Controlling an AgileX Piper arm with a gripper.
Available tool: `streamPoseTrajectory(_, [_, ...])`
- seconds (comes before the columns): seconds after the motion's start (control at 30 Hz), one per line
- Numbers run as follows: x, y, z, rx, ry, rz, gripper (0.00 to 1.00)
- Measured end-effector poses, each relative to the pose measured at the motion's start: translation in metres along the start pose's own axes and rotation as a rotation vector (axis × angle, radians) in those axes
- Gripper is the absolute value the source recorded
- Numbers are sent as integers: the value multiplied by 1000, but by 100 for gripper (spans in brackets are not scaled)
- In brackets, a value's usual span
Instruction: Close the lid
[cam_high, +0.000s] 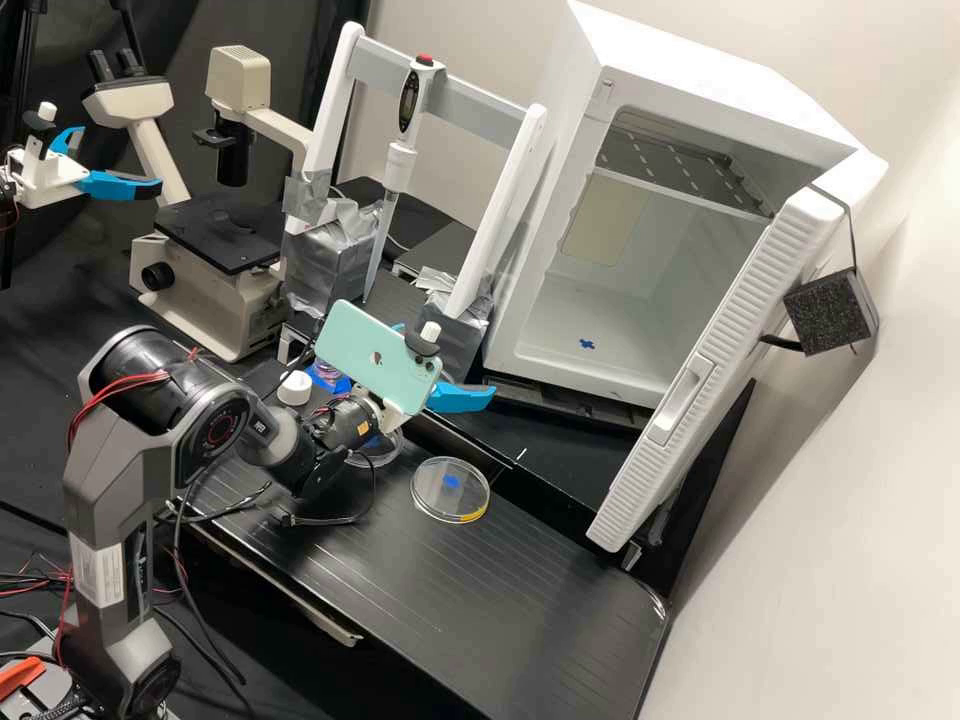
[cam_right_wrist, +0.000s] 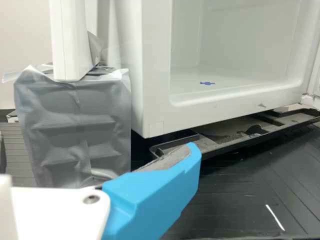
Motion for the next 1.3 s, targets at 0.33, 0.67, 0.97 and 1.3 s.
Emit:
streamPoseTrajectory(0.33, [-3,1,3,-4,-3,8,100])
streamPoseTrajectory(0.67, [-61,41,26,22,27,164,100])
streamPoseTrajectory(0.97, [-118,57,40,7,47,235,100])
streamPoseTrajectory(1.3, [-137,51,62,-6,-63,205,100])
